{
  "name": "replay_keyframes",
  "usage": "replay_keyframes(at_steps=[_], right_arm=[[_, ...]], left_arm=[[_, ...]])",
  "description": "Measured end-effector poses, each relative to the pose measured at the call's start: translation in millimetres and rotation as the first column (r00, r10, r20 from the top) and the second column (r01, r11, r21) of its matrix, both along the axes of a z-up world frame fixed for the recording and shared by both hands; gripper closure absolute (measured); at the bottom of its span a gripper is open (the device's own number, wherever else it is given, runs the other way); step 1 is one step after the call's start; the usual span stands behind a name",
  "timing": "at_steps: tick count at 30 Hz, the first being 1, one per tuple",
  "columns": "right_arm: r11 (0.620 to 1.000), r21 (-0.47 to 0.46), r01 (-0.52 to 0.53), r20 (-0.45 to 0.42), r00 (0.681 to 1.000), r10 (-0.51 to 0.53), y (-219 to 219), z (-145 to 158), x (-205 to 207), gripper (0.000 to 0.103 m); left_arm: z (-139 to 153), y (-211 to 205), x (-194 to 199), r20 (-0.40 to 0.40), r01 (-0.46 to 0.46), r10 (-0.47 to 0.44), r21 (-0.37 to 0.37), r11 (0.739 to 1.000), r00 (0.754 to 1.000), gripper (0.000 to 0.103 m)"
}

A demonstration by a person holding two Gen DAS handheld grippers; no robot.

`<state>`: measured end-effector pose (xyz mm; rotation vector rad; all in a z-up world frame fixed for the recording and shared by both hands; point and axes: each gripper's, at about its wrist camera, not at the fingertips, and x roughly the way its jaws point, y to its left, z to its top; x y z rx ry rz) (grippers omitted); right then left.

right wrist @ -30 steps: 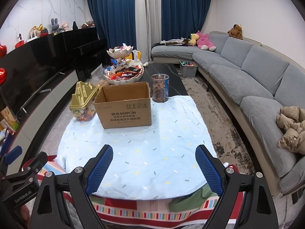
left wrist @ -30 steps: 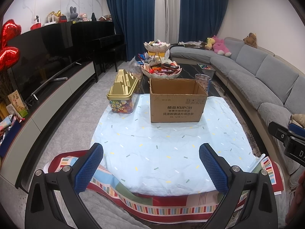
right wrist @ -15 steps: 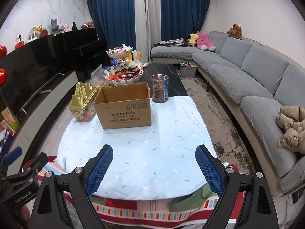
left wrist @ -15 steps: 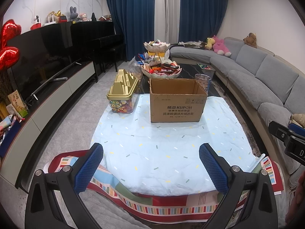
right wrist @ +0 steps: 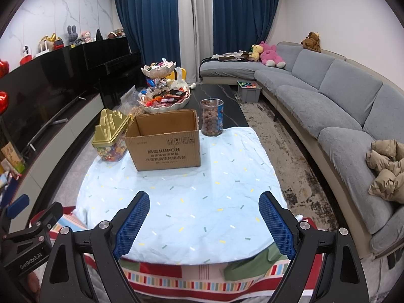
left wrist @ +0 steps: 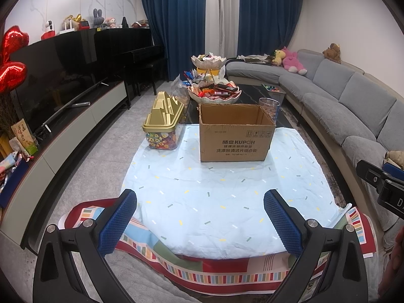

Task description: Organize snacks

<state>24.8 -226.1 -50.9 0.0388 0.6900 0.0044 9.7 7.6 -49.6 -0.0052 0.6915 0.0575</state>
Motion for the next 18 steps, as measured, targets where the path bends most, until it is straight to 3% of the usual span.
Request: replay_keyframes(at_steps=[18], right_arm=[[1.0, -0.002, -0.001, -0.001, 1.0, 0.001, 0.2, -0.5, 0.5, 0.014]], left_arm=[[-1.6, 1.1, -1.1, 0.002, -0.002, 0.002, -0.01, 1.0, 1.0, 0.001]])
